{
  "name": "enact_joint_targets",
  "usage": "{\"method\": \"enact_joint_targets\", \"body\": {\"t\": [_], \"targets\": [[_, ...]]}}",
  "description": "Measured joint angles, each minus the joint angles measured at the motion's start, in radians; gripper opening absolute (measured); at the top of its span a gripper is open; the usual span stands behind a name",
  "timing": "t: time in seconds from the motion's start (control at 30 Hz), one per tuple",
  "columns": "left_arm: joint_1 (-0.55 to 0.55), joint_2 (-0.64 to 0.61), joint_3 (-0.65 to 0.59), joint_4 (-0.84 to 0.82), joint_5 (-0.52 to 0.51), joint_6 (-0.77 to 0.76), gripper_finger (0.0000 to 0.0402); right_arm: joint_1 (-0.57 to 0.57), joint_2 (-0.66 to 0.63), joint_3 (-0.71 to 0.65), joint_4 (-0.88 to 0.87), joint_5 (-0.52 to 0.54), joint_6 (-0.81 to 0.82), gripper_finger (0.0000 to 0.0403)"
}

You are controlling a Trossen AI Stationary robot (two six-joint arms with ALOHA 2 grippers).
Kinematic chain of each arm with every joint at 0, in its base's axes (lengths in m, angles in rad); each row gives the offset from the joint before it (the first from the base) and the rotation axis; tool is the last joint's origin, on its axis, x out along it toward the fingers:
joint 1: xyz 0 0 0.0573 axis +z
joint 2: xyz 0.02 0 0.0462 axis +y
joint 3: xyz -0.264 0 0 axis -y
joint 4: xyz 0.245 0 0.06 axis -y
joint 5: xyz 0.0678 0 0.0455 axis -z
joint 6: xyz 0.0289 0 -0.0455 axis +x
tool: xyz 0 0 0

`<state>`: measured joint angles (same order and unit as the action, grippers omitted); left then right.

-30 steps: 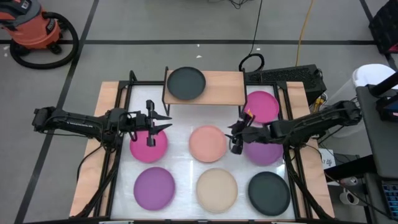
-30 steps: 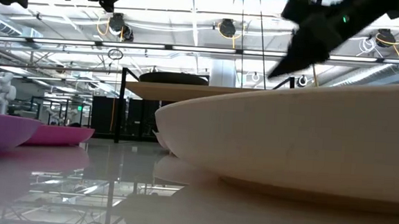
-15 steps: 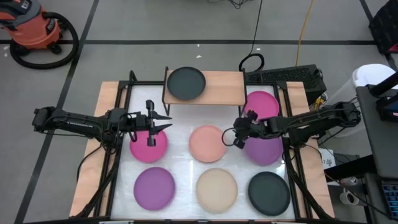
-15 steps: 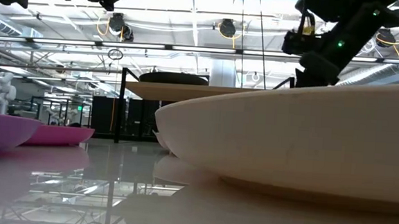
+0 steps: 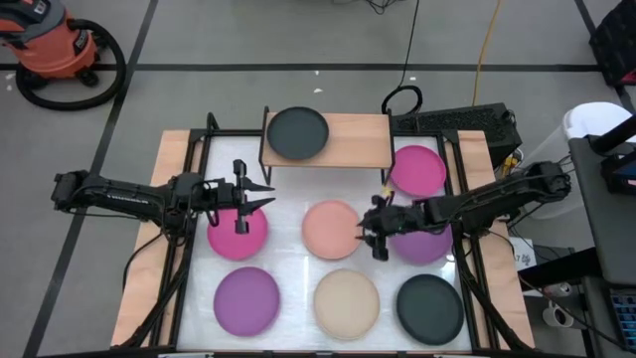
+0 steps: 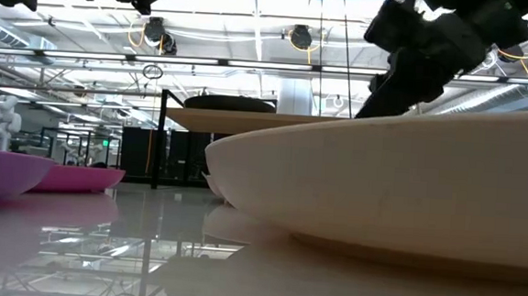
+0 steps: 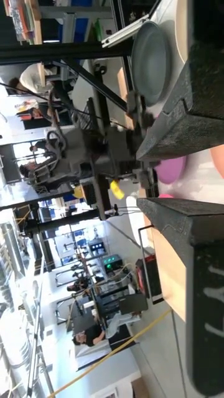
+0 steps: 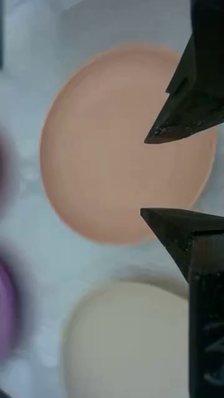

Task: Place and stack plates onto a shelf
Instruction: Stack the light pink plate on top of the black plate on the shelf

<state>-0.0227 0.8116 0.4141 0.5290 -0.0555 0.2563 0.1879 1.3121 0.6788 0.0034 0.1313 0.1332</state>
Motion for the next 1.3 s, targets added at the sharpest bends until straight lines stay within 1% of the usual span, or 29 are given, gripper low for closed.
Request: {"method": "enact_joint_targets", "body": {"t": [0.13, 0.27, 0.47, 0.8, 1.3], "targets": [[0.000, 0.000, 0.000, 0.005, 0.000, -0.030, 0.0113, 0.066, 0.083, 0.000, 0.022, 0.084, -0.157, 0.0160], [0.000, 0.000, 0.000, 0.006, 0.000, -0.031, 0.0113, 0.095, 0.161, 0.000, 0.027, 0.154, -0.206, 0.0160], [0.000, 0.000, 0.000, 0.006, 0.000, -0.026, 0.0113, 0.101, 0.225, 0.000, 0.030, 0.156, -0.202, 0.0160], [0.000, 0.000, 0.000, 0.007, 0.000, -0.026, 0.0113, 0.100, 0.232, 0.000, 0.030, 0.185, -0.233, 0.0157], [0.000, 0.000, 0.000, 0.004, 0.000, -0.029, 0.0113, 0.094, 0.233, 0.000, 0.031, 0.184, -0.254, 0.0079]]}}
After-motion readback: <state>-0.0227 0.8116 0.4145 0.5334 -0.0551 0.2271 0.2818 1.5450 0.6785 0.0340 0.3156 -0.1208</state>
